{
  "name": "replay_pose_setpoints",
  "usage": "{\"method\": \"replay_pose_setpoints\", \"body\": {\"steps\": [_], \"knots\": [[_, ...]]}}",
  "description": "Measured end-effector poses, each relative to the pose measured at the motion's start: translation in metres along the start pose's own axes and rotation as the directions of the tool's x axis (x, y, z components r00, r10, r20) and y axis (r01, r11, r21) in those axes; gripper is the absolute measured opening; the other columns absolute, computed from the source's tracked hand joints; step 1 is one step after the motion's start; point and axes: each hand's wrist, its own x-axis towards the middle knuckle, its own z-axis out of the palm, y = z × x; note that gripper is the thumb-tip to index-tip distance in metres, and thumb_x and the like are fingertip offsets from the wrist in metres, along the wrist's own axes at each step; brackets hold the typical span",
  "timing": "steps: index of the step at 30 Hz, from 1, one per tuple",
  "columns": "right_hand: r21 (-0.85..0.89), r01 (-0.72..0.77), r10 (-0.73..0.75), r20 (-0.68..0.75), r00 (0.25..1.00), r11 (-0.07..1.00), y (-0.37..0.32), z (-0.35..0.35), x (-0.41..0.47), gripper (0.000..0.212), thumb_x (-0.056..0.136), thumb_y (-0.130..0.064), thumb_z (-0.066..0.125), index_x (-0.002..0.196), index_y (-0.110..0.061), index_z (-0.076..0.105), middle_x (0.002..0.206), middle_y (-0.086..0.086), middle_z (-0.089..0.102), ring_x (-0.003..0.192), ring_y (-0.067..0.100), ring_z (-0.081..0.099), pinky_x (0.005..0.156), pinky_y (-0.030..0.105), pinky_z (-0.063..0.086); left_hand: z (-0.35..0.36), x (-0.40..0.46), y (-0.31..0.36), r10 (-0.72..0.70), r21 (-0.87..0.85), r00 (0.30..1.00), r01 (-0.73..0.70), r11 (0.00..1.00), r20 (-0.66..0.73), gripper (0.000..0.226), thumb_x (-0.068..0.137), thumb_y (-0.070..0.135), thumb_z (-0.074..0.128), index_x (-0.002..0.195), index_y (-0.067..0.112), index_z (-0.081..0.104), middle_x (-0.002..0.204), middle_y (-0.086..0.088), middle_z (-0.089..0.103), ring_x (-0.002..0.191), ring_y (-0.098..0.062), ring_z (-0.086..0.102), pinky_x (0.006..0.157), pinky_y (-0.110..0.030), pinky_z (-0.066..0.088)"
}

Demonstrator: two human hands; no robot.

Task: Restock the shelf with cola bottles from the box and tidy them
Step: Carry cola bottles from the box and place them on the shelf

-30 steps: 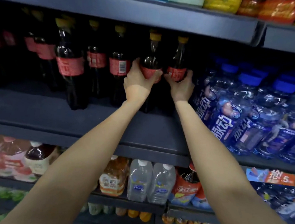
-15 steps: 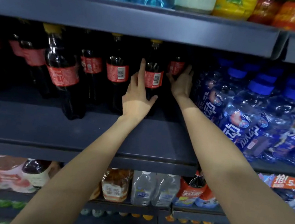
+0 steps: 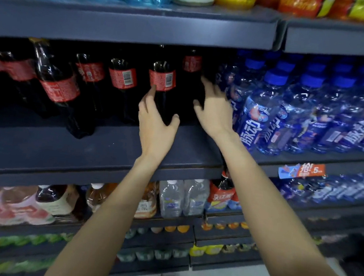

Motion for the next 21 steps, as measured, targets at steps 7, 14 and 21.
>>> {"method": "replay_pose_setpoints", "body": {"steps": [7,14,21], "knots": [[-0.265,0.142,-0.219,-0.288,0.932,0.954,0.024,-0.099,-0.141,0.026,0.089,-0.023,0.052,0.108,-0.012,0.066,0.077,0.002,0.066,0.068,0.022,0.062,0.058,0.031,0.047,0.011,-0.093,0.060,0.033,-0.419,0.997,0.003,0.908,0.077,0.026,0.094,0.019,0.054,0.120,0.018,0.050,0.114,0.004,0.058,0.105,-0.005,0.057,0.091,-0.023,0.047],[-0.083,-0.122,0.093,-0.291,0.952,0.989,0.124,-0.183,-0.323,0.020,0.092,-0.018,0.055,0.108,-0.010,0.065,0.087,0.002,0.067,0.078,0.021,0.064,0.068,0.033,0.052,0.074,-0.229,0.109,0.288,-0.554,0.864,-0.012,0.833,0.414,0.012,0.095,0.012,0.052,0.102,0.020,0.058,0.093,0.015,0.064,0.086,0.001,0.060,0.081,-0.017,0.045],[0.051,-0.761,0.756,-0.177,0.630,0.647,0.213,-0.226,-0.514,0.027,0.090,-0.021,0.058,0.116,-0.016,0.060,0.108,0.001,0.067,0.093,0.017,0.064,0.076,0.039,0.054,0.201,-0.374,0.131,0.308,-0.325,0.316,-0.002,0.946,0.897,0.023,0.085,0.028,0.056,0.107,0.022,0.064,0.095,0.010,0.067,0.086,-0.005,0.062,0.080,-0.030,0.051]]}}
